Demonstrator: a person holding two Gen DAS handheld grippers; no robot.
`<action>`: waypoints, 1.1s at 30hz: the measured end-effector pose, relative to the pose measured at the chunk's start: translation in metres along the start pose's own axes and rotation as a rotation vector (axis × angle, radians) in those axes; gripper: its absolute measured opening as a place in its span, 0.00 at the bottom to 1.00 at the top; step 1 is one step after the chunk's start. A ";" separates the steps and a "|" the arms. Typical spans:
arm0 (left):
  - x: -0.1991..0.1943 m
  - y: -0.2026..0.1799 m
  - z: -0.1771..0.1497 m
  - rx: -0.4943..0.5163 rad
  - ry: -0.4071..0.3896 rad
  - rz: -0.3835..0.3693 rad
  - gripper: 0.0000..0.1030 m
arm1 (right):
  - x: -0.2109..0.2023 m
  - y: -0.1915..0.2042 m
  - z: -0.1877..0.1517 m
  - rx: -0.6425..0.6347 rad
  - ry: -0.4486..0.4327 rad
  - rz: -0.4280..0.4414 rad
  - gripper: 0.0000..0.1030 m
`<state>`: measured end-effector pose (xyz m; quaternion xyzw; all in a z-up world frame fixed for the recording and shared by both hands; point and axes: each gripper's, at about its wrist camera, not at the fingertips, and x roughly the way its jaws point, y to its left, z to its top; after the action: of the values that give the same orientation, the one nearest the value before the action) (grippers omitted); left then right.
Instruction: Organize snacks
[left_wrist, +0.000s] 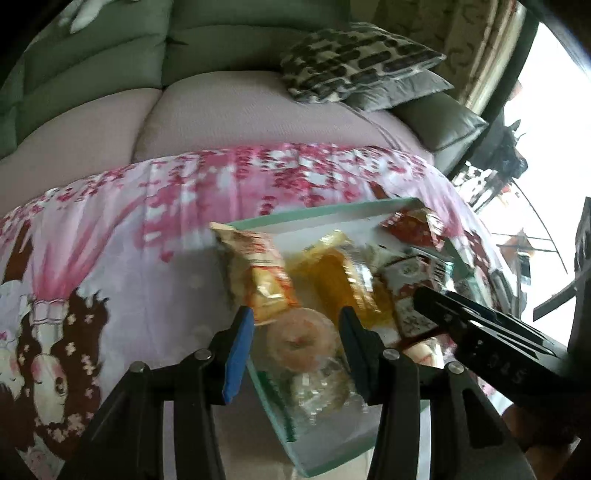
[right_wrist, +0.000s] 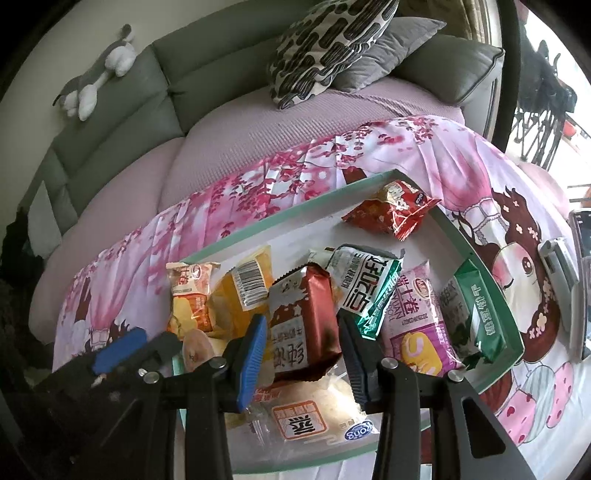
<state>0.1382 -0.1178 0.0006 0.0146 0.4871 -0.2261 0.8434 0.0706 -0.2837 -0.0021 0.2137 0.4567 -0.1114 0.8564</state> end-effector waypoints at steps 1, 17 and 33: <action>0.000 0.005 0.000 -0.013 0.000 0.017 0.48 | 0.000 0.001 0.000 -0.002 0.004 -0.004 0.45; 0.012 0.053 -0.009 -0.127 0.044 0.227 0.87 | 0.013 0.009 -0.006 -0.060 0.041 -0.047 0.88; -0.023 0.057 -0.022 -0.118 -0.026 0.390 0.98 | -0.009 0.026 -0.024 -0.147 -0.005 -0.044 1.00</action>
<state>0.1326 -0.0531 -0.0028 0.0564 0.4766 -0.0299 0.8768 0.0576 -0.2491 0.0006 0.1398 0.4659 -0.0972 0.8683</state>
